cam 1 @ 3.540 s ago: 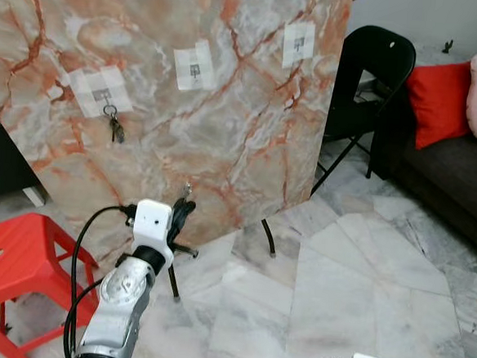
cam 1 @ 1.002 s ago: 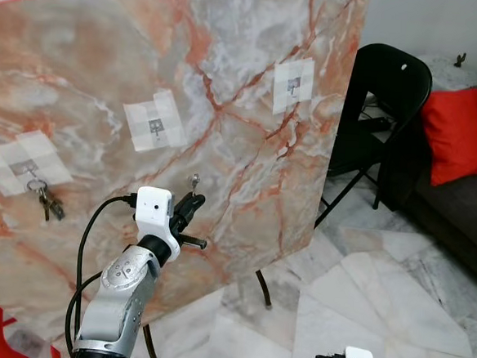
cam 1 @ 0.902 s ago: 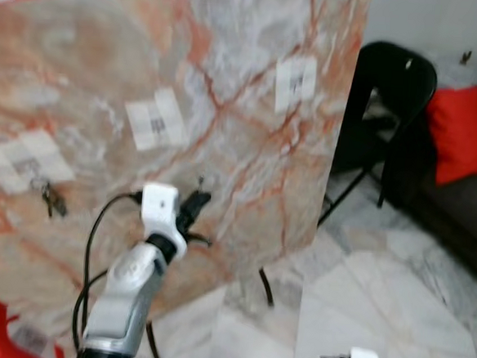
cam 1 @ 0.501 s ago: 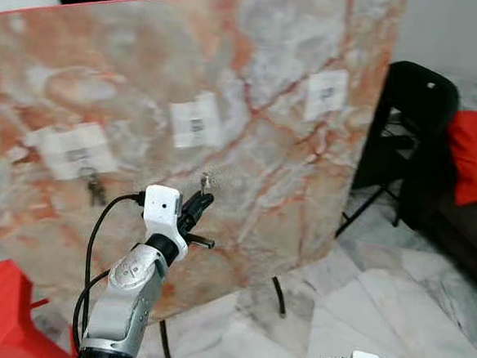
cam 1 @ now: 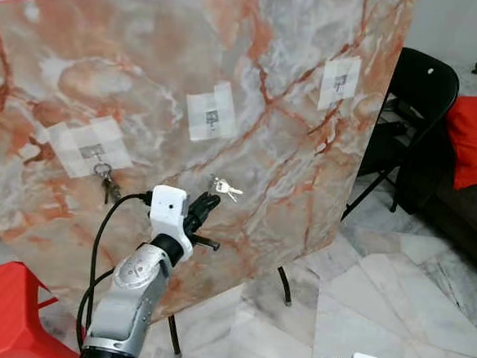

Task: Hang keys on a hook

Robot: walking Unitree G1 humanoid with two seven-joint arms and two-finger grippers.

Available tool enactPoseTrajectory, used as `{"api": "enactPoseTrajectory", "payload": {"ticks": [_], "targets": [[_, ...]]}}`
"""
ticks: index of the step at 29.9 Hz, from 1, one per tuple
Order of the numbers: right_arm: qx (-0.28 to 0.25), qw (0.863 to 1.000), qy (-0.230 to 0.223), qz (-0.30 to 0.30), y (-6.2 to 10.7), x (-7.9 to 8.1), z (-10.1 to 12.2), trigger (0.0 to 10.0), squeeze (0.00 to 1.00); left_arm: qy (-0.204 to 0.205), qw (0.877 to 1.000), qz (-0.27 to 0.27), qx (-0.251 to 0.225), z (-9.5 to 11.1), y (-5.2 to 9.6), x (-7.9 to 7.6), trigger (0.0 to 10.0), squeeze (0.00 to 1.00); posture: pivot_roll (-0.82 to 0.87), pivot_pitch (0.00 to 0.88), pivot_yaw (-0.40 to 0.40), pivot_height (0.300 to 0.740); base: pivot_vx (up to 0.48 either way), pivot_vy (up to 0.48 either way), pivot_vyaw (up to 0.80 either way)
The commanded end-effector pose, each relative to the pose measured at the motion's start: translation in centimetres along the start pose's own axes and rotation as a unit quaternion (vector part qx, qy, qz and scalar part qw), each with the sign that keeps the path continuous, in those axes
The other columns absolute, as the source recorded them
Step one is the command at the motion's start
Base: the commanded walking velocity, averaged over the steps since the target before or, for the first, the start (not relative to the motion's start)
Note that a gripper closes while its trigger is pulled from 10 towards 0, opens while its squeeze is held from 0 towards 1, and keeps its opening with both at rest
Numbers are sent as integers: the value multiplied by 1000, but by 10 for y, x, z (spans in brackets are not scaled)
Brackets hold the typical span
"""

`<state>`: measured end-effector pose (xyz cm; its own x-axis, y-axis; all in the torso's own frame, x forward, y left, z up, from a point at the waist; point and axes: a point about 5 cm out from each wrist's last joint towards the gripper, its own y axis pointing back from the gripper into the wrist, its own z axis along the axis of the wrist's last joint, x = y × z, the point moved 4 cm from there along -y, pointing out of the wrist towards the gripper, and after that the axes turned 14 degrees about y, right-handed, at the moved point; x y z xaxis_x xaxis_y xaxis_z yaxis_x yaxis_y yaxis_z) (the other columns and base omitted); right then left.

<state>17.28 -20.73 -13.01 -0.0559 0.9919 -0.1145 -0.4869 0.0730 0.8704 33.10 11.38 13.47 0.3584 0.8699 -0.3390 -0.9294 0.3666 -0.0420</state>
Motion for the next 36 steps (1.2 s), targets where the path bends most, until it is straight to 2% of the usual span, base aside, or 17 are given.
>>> {"api": "enactPoseTrajectory", "payload": {"ticks": [1, 9, 16, 18, 36], "targets": [[-5, 1000, -4, 2, 0, 2, 3, 10000, 0, -6, 1000, -15, -7, 5, 0, -5, 10000, 0, -50, 0, 41, 734, 0, 0, 0], [-5, 1000, -3, 1, -1, 2, 4, 10000, 0, 1, 999, -40, -6, 6, -1, -16, 10000, 0, -46, 0, 40, 734, 0, 0, 0], [-5, 1000, -3, 2, -1, 2, 4, 10000, 0, 7, 999, -43, -2, 5, -1, -17, 10000, 0, -44, 0, 40, 734, 0, 144, 0], [-5, 1000, -3, 2, -1, 2, 4, 10000, 0, 3, 999, -44, -1, 5, 0, -17, 10000, 0, -43, 0, 39, 734, 0, 448, 0], [-5, 1000, -1, 2, -1, 3, 4, 10000, 0, -20, 996, -81, 21, -2, -2, -33, 10000, 0, -42, 0, 42, 734, 0, 0, 0]]}}
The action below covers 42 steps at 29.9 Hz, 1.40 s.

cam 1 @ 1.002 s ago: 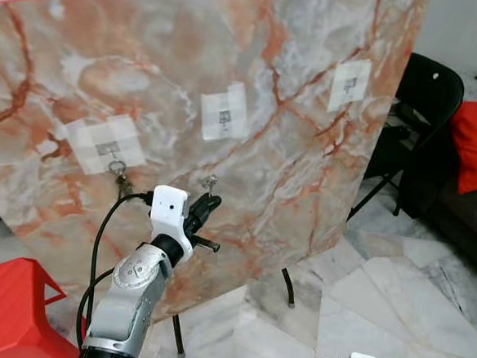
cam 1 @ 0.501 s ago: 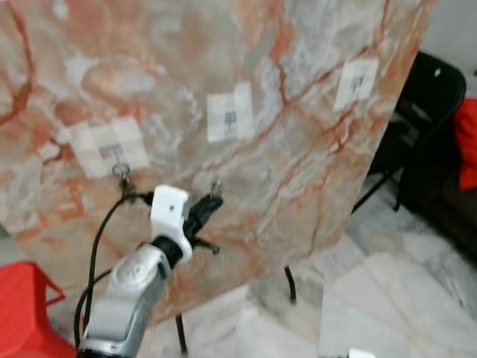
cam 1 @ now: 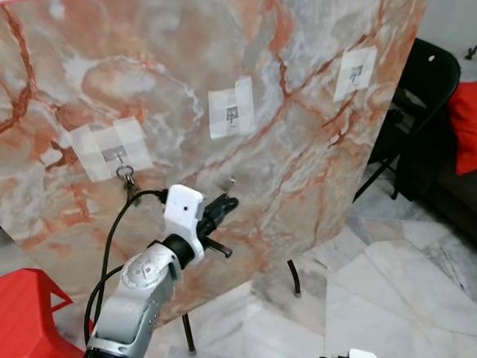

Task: Hang keys on a hook

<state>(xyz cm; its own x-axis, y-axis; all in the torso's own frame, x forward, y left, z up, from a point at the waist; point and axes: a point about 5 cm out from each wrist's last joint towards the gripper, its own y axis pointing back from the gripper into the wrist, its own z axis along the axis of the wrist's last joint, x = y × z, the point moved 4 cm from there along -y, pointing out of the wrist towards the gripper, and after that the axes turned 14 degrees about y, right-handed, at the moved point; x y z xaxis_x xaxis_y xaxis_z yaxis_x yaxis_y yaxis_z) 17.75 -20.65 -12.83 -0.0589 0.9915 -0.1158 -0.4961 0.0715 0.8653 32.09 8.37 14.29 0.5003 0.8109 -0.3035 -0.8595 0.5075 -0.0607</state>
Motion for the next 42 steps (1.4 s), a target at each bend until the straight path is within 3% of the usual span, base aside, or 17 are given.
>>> {"api": "enactPoseTrajectory", "payload": {"ticks": [1, 42], "targets": [[0, 1000, -3, 2, 0, 3, -1, 10000, 0, -5, 1000, -4, 4, 1, 0, -1, 10000, 0, -43, 0, 42, 734, 0, 0, 0], [1, 1000, -2, 4, 0, 3, -1, 10000, 0, -27, 999, -18, 17, -6, 0, -7, 10000, 0, -42, 0, 43, 734, 0, 0, 0]]}}
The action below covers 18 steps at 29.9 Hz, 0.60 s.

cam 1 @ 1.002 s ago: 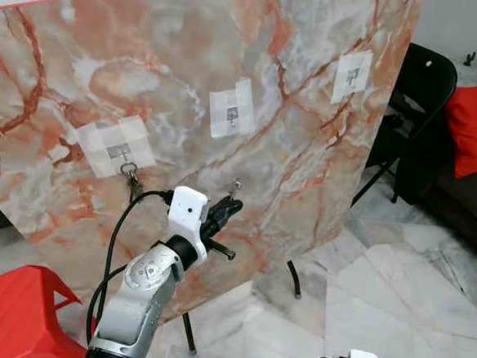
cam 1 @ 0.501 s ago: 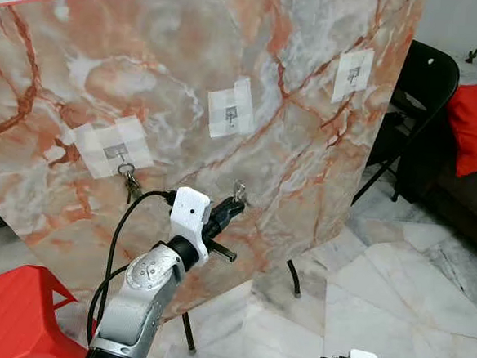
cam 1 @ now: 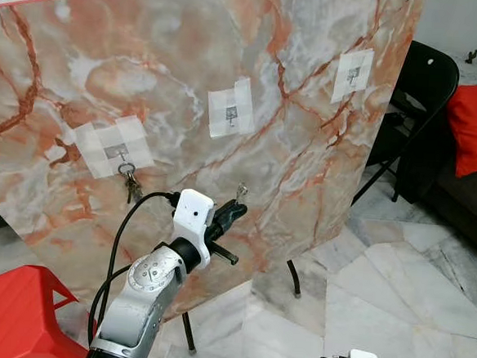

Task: Hang keys on a hook

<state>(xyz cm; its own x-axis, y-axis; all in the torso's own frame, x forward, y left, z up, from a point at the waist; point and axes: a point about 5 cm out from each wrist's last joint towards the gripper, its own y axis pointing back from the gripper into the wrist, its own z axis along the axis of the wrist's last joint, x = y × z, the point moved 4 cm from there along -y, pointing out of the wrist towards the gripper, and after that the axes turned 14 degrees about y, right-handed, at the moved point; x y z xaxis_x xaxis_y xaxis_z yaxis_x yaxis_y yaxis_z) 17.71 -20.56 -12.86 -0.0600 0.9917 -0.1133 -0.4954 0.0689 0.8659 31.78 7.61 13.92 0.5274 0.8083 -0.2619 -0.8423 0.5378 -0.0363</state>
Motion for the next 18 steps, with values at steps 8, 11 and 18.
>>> {"api": "enactPoseTrajectory", "payload": {"ticks": [8, 11, 18], "targets": [[1, 1000, -1, 2, 0, 2, -1, 10000, 0, -6, 1000, -5, 0, 1, 1, 0, 10000, 0, -41, 0, 44, 734, 0, 0, 0], [1, 1000, -1, 2, 0, 2, -1, 10000, 0, -7, 1000, -5, 0, 1, 0, 0, 10000, 0, -42, 0, 43, 734, 0, 0, 0], [1, 1000, 0, 3, 0, 2, -1, 10000, 0, -7, 1000, -4, -1, 1, 0, 0, 10000, 0, -42, 0, 42, 734, 0, 0, 0]]}}
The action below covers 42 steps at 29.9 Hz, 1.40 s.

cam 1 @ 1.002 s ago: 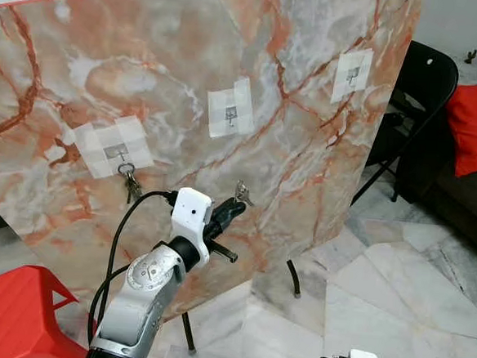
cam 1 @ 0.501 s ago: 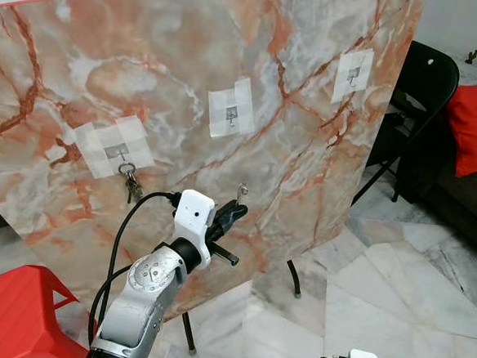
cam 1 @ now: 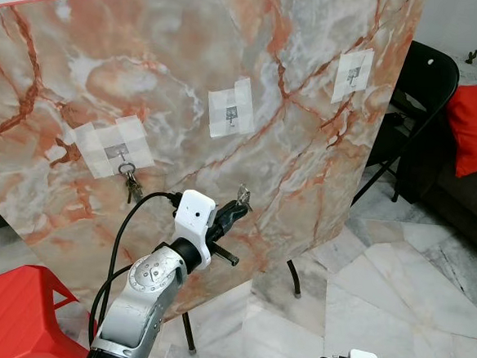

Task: Hang keys on a hook

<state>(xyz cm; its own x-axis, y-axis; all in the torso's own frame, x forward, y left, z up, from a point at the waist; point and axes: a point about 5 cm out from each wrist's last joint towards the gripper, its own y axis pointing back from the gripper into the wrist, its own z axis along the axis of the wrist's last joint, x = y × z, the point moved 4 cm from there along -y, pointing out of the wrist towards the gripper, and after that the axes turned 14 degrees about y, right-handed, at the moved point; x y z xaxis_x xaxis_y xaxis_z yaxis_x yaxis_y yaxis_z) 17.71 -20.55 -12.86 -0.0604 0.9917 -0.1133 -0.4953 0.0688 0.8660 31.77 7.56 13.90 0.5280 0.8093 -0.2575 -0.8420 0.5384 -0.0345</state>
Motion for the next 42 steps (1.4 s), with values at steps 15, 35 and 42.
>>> {"api": "enactPoseTrajectory", "payload": {"ticks": [15, 35, 42], "targets": [[1, 1000, 0, 3, 0, 2, -1, 10000, 0, -4, 1000, -3, -4, 2, 0, 1, 10000, 0, -42, 0, 43, 734, 103, 0, 0], [1, 1000, 0, 4, 0, 3, -1, 10000, 0, -11, 1000, 5, -11, 5, -2, 2, 10000, 0, -44, 0, 44, 734, 268, 0, 0], [1, 1000, 1, 4, 0, 2, -1, 10000, 0, -11, 1000, 2, -15, 6, -2, 2, 10000, 0, -42, 0, 43, 734, 0, 0, 0]]}}
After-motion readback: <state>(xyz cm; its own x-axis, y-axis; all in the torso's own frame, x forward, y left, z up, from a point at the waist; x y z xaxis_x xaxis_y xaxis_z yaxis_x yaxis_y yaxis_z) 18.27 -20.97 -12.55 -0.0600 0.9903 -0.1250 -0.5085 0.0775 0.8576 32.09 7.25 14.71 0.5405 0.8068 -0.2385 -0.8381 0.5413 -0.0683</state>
